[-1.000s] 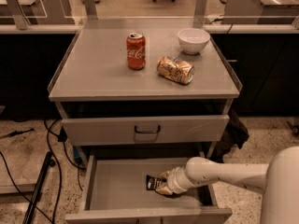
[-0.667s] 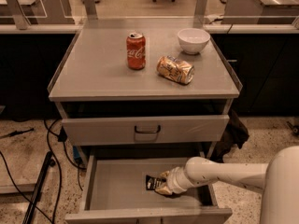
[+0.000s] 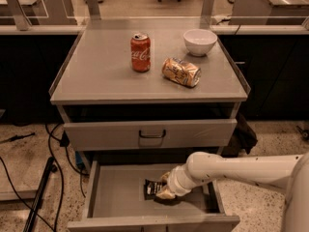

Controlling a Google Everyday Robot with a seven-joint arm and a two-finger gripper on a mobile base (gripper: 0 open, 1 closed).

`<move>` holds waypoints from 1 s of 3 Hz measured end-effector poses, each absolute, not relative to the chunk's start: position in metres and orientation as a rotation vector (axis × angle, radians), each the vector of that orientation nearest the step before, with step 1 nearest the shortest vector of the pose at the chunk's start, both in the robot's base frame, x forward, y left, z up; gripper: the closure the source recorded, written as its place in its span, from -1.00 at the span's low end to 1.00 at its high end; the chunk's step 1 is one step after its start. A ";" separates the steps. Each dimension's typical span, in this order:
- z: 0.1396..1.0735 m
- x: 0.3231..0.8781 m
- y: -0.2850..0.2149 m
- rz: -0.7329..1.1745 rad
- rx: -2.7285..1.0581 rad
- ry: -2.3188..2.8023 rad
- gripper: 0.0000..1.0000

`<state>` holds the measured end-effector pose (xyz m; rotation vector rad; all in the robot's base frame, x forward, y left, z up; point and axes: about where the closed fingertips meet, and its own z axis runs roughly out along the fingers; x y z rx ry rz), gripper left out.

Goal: Pick rxbar chocolate from middle drawer and place on counter

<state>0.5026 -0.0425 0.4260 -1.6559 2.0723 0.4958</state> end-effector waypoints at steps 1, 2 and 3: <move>0.492 0.495 -0.028 0.446 -1.718 2.061 1.00; 0.521 0.504 -0.030 0.386 -1.724 2.035 1.00; 0.521 0.504 -0.030 0.386 -1.724 2.035 1.00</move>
Offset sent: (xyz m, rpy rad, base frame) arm -0.0075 0.0139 0.0621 -0.0440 -0.0153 0.0326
